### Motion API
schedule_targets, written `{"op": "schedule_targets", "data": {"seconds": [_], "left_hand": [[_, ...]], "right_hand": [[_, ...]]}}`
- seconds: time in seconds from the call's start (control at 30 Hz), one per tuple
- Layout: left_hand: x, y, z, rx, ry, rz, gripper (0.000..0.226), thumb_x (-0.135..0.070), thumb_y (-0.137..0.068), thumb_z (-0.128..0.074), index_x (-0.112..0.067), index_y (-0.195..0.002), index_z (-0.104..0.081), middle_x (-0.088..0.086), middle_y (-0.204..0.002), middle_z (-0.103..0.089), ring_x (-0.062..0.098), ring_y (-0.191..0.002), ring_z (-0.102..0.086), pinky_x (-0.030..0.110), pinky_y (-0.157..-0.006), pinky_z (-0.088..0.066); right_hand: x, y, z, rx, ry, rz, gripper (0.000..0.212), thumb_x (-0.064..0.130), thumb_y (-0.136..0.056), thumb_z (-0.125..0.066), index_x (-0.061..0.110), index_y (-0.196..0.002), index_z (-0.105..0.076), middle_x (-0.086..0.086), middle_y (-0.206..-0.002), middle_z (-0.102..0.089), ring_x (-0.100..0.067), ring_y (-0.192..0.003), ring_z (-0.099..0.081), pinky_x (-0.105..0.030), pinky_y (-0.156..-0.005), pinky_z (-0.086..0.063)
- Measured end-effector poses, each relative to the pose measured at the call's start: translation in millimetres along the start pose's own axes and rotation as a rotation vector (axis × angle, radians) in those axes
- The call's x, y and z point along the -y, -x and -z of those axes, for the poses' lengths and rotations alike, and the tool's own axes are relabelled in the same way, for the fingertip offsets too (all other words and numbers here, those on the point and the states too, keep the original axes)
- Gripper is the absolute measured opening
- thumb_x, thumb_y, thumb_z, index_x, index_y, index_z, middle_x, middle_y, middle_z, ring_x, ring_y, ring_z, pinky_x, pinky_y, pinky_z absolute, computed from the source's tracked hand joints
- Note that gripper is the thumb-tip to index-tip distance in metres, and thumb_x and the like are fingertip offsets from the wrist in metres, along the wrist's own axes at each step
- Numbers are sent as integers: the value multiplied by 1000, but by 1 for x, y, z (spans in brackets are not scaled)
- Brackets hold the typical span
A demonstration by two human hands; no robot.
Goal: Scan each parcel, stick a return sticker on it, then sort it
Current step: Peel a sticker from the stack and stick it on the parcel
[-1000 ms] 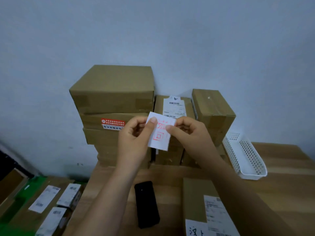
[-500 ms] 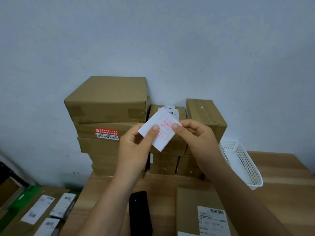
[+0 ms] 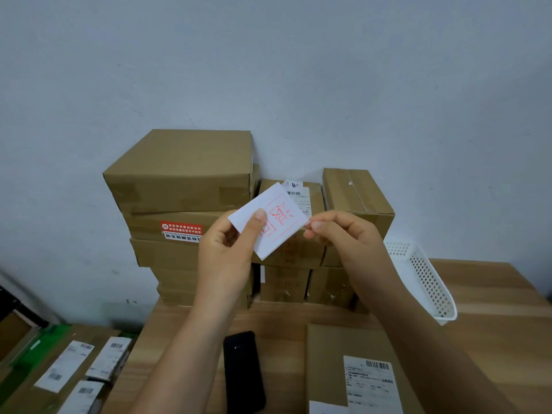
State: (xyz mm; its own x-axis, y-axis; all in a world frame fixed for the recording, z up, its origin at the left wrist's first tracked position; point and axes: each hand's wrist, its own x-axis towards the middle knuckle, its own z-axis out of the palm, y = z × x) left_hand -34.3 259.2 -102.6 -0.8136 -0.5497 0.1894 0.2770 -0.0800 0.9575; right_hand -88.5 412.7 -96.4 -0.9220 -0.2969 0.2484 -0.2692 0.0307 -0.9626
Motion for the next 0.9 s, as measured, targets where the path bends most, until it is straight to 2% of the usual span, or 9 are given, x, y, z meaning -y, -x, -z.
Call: {"op": "schedule_targets", "data": {"seconds": [0.23,0.33,0.47,0.53,0.6,0.73,0.8,0.9], "left_hand": [[0,3,1,29,-12,9,5,-22,-89,-66,-22,-90,-71,-14,-82,-74,-4,-76,-67,11,-59,-49],[6,2,3,-12,-84,-8,8,-24,-88,-68,-23,-96,-68,-12,-87,-73,0,-79,-66,12,-59,-50],[17,3,8,-121,-450,-289,39,-36,-82,-74,-31,-114,-52,-13,-104,-55,4,-97,-52,14,-78,-43],[18,7,6,-13,-491,-396,31,-41,-83,-71,-31,-108,-56,-13,-98,-56,8,-97,-54,13,-79,-42],[17,13,1,143,-456,-397,23,-43,-85,-66,-30,-103,-60,-13,-93,-59,10,-94,-58,12,-75,-44],[19,18,-8,323,-359,-360,18,-42,-90,-63,-27,-99,-65,-13,-92,-65,9,-94,-62,12,-73,-47],[23,17,-10,370,-316,-338,15,-37,-89,-62,-26,-95,-68,-13,-89,-67,7,-90,-64,13,-71,-47],[33,12,-10,435,-320,-349,15,-39,-93,-58,-28,-94,-68,-14,-88,-67,8,-90,-64,15,-71,-49]], "right_hand": [[0,1,-1,9,52,17,19,12,-92,-59,12,-76,-68,10,-79,-73,2,-88,-65,-12,-71,-51],[-1,3,-2,13,78,17,21,13,-93,-58,14,-74,-66,6,-85,-73,1,-92,-65,-20,-77,-53],[0,7,-3,15,59,30,21,13,-94,-57,14,-75,-66,9,-83,-72,2,-90,-65,-17,-71,-53],[-1,10,-2,23,65,55,19,11,-93,-57,14,-76,-67,12,-78,-70,0,-85,-65,-11,-67,-51],[-2,11,-1,28,83,87,16,10,-92,-58,14,-79,-67,9,-76,-69,-4,-80,-65,-11,-67,-49],[-8,16,0,43,93,135,11,16,-92,-61,18,-84,-69,-3,-82,-69,-25,-83,-65,-27,-73,-55],[-11,20,2,39,135,138,9,17,-92,-62,16,-87,-70,-2,-82,-69,-24,-82,-65,-30,-74,-55],[-15,26,6,24,183,115,10,14,-93,-60,15,-88,-68,3,-79,-67,-11,-73,-61,-19,-66,-51]]}}
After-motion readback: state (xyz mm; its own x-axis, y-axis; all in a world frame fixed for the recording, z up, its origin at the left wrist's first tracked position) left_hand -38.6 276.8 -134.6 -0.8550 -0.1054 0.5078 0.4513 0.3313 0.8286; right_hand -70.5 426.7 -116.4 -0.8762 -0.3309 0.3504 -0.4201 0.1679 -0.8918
